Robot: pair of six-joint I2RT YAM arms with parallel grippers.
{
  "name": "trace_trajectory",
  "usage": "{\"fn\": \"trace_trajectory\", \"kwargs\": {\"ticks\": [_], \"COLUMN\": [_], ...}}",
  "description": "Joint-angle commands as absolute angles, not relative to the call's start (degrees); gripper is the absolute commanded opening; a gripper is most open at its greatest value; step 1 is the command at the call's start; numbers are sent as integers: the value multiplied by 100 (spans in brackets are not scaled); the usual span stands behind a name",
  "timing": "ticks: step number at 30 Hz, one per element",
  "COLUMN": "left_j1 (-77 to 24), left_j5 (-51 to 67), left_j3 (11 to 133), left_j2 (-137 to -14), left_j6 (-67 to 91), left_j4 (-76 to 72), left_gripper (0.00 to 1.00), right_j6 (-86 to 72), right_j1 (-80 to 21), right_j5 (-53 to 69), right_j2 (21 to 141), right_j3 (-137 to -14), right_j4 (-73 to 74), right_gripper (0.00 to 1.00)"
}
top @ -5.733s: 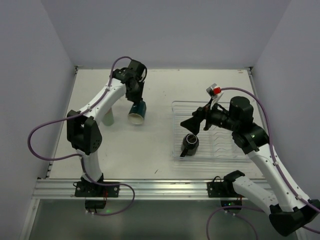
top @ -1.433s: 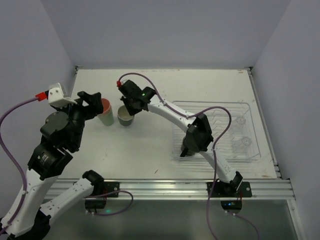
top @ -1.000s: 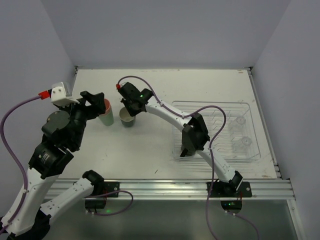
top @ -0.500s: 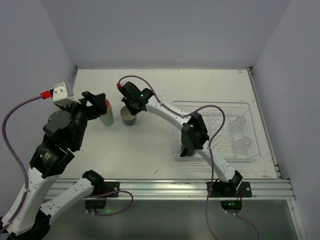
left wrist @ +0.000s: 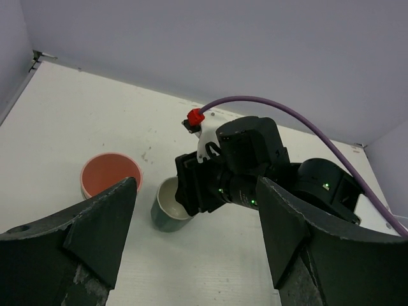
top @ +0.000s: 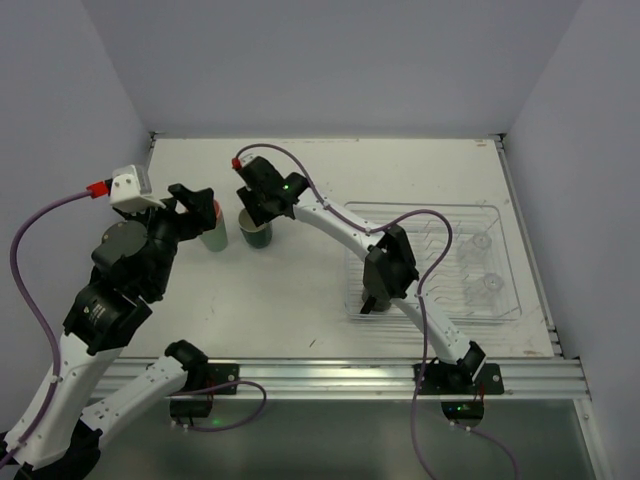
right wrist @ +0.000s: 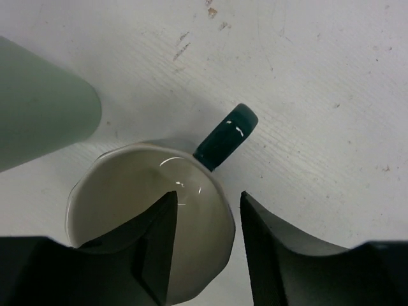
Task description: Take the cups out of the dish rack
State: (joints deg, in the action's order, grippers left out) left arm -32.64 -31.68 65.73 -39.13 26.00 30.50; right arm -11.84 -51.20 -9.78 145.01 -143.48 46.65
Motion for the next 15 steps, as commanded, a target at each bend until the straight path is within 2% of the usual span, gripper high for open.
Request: {"fn": "trace_trajectory", "kwargs": {"ticks": [1,3,7,10,12,15], "left_j1": [-3252,-3243,-3243,-3243,-3252,-3243], "left_j5": [-3208,-3199,-3199,-3199,-3190,-3129], "left_j3": [6530,6521,6530,6565,6583,6566], "left_j2": [-3920,-3920,-3929,-3929,-3946,-3999], "left_j6": [2654,2654,2654,2637,2611,2610], "left_j4": [2751,2742,2733,2742,2768,2795], "left_gripper": [80,80,80,80,81,84], "right_j6": [-1116,-1099,-1099,-1125,-1299,-1720], "right_j1": [-5071,-5071,-5063,-5063,-5036,-4896], "right_j5": [-844,-844,-1028,-1501,-1879,-2090], "right_j2": [14239,14221,13932,13309,12475,11069], "right_j3": [-14608,-14651,-14634,-14337,-13889,-12545], "right_j4": [4465,4465,4517,4684,4851,4948], "right_gripper": [51,56,75,82,85,89]}}
